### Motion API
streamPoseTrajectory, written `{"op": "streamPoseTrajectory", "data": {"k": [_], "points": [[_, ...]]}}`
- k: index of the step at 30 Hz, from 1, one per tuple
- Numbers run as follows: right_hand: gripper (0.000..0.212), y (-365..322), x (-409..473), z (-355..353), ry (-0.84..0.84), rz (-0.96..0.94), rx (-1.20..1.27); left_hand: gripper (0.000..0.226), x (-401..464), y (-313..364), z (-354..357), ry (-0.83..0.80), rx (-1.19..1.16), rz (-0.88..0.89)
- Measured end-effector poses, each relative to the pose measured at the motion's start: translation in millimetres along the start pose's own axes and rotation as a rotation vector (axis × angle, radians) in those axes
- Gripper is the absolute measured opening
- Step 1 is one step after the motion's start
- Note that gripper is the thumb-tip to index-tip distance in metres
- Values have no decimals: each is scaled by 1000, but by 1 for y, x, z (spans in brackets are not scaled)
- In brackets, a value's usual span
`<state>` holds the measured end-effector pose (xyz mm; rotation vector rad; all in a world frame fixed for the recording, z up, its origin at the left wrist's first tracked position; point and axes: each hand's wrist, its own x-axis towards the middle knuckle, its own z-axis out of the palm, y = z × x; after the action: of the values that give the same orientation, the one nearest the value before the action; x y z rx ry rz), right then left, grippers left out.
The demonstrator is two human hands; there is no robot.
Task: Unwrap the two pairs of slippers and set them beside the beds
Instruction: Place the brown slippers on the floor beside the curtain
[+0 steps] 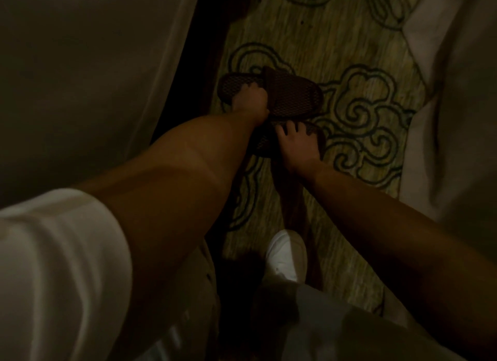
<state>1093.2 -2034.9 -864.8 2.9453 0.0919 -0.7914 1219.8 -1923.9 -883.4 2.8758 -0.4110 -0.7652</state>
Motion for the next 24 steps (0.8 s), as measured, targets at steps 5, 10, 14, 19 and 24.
{"op": "streamPoseTrajectory", "data": {"k": [5,10,14,19,24], "points": [[62,4,3,-1,24,-5,-9,49,0,0,2,-23,-30,-51],[54,0,10,-2,23,-50,11,32,-6,11,5,-34,-89,-41],[58,1,12,-2,26,-57,40,29,-8,7,1,-25,-167,-20],[44,-8,15,-5,33,-96,50,28,-8,4,4,-12,-194,20],[36,-6,15,-5,35,-121,18,32,-8,10,9,-13,-149,8]]}}
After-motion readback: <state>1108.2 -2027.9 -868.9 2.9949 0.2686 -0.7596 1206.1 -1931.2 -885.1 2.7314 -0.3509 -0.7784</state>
